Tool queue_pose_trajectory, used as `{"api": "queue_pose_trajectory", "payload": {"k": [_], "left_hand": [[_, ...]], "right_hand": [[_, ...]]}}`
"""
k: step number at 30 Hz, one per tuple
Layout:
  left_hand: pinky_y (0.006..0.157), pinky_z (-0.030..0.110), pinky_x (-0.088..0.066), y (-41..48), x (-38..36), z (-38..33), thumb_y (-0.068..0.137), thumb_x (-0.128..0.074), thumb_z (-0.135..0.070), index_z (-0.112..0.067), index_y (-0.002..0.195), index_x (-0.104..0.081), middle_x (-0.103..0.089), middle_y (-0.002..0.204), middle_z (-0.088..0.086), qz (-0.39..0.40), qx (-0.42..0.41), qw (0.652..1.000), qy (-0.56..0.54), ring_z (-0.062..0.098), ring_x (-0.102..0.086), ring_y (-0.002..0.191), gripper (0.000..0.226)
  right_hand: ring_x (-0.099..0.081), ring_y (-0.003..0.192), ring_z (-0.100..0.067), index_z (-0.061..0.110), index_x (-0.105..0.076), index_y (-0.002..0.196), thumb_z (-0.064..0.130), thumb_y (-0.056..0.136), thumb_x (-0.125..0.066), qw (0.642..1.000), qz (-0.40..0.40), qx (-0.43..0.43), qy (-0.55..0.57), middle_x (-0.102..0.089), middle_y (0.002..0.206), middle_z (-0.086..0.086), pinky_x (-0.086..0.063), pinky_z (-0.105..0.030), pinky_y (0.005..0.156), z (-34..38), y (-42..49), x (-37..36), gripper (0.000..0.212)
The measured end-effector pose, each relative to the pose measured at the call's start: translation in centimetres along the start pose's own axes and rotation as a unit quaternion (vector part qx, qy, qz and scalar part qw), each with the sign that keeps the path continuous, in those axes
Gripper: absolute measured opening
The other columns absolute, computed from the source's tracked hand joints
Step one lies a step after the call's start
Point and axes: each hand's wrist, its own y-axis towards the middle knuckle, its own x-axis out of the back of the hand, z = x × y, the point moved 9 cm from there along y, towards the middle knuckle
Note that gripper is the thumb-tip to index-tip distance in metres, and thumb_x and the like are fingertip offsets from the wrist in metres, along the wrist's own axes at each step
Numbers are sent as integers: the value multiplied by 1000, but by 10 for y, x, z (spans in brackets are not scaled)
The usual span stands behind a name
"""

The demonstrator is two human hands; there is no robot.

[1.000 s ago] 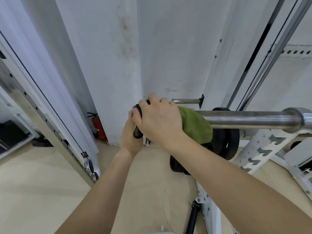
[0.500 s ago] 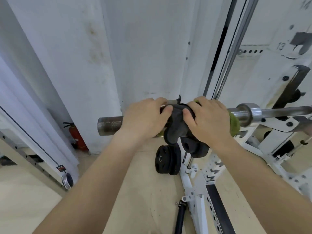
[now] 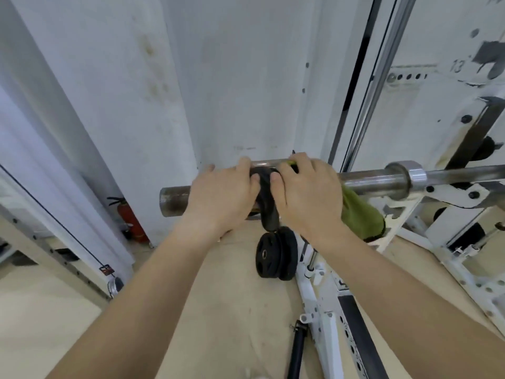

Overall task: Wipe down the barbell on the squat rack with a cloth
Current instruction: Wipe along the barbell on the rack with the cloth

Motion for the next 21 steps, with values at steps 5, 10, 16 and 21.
{"api": "queue_pose_trajectory", "payload": {"k": [5, 10, 16, 21], "left_hand": [[108, 51, -31, -47, 7, 114, 102, -16, -34, -20, 103, -41, -58, 71, -2, 20, 167, 985, -41, 28, -55, 76, 29], [117, 54, -20, -42, 14, 97, 100, -27, -19, -11, 92, -41, -43, 60, -4, 3, 147, 988, 48, 29, -57, 70, 18], [118, 58, -19, 7, -2, -18, 96, -28, -15, -16, 88, -37, -30, 62, -5, 13, 46, 998, 50, 22, -38, 57, 12], [120, 58, -10, 55, -14, -120, 103, -27, -26, -16, 106, -49, -56, 76, -3, 48, 0, 998, -41, 25, -63, 82, 24]], "right_hand": [[-54, 68, -33, 11, -66, 80, 34, 99, -42, 999, 6, 23, 48, -59, 81, -11, -38, -44, 68, 134, 13, -14, 38], [-56, 67, -34, 13, -66, 83, 35, 101, -40, 997, 27, 52, 54, -61, 86, -9, -42, -43, 66, 125, 11, -17, 39], [-62, 75, -32, 16, -70, 98, 37, 104, -34, 998, 30, 58, -1, -65, 99, -8, -44, -43, 79, 7, 4, -6, 43], [-65, 83, -32, 16, -70, 98, 36, 107, -23, 994, 33, 20, -100, -67, 103, -6, -20, -51, 121, -110, -4, 10, 52]]}}
